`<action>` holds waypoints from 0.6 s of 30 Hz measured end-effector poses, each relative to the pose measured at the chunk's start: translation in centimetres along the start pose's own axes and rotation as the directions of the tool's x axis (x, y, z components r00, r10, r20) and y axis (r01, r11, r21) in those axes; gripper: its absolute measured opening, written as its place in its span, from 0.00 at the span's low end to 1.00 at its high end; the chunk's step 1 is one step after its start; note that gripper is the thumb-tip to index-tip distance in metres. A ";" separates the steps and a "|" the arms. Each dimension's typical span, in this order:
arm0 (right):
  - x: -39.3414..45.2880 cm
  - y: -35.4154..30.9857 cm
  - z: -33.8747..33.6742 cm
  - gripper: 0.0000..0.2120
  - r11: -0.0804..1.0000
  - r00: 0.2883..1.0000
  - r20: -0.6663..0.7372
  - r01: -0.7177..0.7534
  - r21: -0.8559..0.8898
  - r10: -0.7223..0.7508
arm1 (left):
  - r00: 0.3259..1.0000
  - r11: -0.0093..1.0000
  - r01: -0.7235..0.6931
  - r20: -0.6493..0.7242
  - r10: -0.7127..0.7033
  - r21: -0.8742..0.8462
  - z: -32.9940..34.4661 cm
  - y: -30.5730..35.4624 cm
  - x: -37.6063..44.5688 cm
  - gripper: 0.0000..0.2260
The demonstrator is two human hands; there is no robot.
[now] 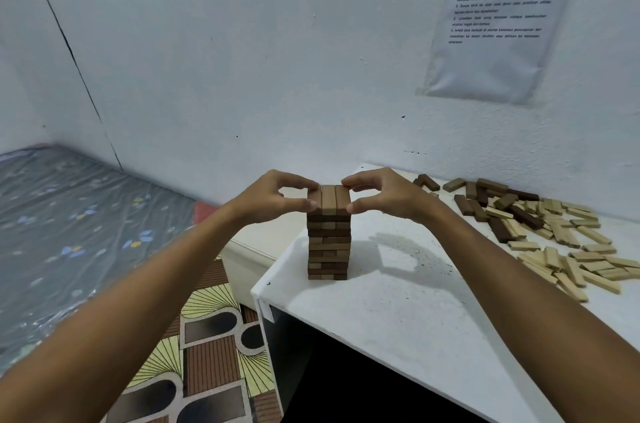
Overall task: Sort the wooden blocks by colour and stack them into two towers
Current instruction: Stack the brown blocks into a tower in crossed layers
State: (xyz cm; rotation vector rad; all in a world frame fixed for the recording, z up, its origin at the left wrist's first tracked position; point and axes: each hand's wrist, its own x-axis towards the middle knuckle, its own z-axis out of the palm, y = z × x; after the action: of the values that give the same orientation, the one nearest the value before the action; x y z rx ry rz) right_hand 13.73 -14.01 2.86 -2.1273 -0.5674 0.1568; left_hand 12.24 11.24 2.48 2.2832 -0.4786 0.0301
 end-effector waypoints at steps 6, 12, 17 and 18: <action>-0.2 -0.3 0.0 0.26 1.000 1.000 0.008 -0.010 -0.008 0.010 | 1.000 1.000 0.013 0.002 -0.013 0.010 0.0 0.0 -0.2 0.31; -0.2 -0.4 0.0 0.26 1.000 1.000 0.005 -0.024 -0.007 0.024 | 1.000 1.000 0.020 0.005 -0.020 0.014 -0.1 0.1 -0.3 0.32; -0.2 -0.4 0.0 0.26 1.000 1.000 0.003 -0.019 -0.018 0.019 | 1.000 0.999 0.014 0.012 -0.014 0.033 -0.1 0.4 -0.4 0.33; -0.1 -0.4 0.0 0.25 1.000 1.000 0.002 -0.018 -0.019 0.018 | 1.000 1.000 0.012 0.016 -0.013 0.028 -0.1 0.5 -0.4 0.34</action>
State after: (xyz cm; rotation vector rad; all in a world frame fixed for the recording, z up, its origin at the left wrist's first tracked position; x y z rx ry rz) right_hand 13.49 -13.90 3.13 -2.1510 -0.5530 0.1641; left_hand 11.76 11.13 2.82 2.3152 -0.4748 0.0124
